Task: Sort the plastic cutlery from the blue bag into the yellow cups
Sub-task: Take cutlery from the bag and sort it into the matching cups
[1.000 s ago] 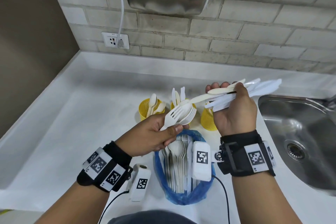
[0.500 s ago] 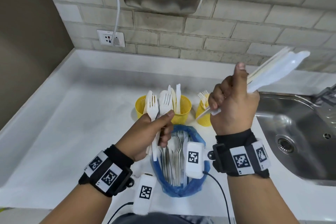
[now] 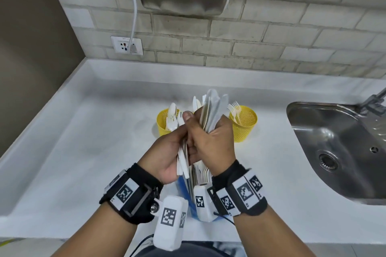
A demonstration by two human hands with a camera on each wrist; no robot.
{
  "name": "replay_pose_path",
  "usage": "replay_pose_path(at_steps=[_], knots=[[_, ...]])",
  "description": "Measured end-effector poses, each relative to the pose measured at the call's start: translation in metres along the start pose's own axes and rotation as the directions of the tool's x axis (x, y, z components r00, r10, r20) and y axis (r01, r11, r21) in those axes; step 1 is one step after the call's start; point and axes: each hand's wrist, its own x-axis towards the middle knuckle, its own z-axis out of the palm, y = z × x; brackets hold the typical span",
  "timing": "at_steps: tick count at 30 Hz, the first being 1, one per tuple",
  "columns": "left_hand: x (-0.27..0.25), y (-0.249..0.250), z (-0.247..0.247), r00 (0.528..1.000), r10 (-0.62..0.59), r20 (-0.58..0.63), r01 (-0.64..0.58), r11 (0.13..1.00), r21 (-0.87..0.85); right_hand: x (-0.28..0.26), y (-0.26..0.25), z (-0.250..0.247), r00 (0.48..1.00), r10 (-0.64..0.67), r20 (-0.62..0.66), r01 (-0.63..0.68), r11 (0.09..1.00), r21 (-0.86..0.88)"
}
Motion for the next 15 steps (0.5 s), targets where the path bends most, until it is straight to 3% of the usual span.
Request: replay_pose_path(at_steps=[6, 12, 15], knots=[[0.004, -0.003, -0.005, 1.0, 0.006, -0.002, -0.006, 1.0, -0.013, 0.005, 0.004, -0.003, 0.999, 0.021, 0.024, -0.02, 0.999, -0.048], [0.006, 0.003, -0.013, 0.988, 0.044, -0.151, -0.049, 0.999, -0.024, 0.017, 0.013, -0.014, 0.999, -0.028, 0.022, 0.032, 0.97, -0.242], [0.005, 0.004, -0.016, 0.984, 0.048, -0.175, -0.043, 0.999, 0.028, 0.025, 0.017, -0.028, 0.998, 0.058, 0.022, -0.049, 0.956, -0.288]])
